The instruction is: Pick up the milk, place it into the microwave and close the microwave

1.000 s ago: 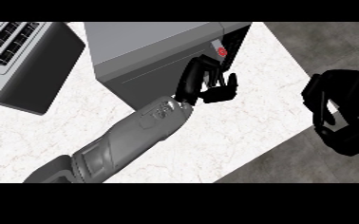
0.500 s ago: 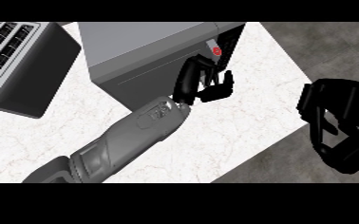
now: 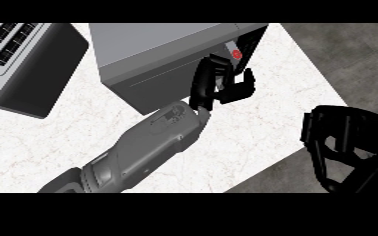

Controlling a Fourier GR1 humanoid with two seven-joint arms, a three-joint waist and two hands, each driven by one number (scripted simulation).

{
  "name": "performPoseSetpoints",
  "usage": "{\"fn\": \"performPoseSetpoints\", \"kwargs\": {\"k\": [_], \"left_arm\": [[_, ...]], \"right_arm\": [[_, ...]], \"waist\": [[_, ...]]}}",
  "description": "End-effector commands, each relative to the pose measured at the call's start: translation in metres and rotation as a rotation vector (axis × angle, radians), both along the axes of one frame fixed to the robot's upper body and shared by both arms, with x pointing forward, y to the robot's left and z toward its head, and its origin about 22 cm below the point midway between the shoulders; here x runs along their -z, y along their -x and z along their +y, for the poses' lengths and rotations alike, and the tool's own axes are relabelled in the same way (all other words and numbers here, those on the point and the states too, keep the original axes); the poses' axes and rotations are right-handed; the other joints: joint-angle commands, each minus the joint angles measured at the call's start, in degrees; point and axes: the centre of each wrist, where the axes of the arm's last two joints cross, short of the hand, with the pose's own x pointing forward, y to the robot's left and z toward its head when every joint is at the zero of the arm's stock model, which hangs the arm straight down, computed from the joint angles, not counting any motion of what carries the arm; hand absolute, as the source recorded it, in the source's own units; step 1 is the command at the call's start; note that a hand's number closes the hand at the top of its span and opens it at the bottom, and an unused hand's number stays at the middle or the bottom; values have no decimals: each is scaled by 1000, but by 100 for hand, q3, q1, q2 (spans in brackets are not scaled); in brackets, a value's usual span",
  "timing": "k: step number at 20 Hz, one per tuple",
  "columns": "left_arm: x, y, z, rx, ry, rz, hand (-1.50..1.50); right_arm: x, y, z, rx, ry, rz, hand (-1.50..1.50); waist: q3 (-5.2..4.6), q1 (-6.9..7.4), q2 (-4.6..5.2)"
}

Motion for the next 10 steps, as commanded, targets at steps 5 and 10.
{"fn": "performPoseSetpoints", "kwargs": {"k": [5,10], "left_arm": [[3,-18,23,-59,272,213,150],[20,-17,30,-13,319,248,150]], "right_arm": [[19,23,13,-66,-32,75,150],[24,38,22,-49,-63,89,150]], "waist": [[-34,314,11],[-32,478,-35]]}}
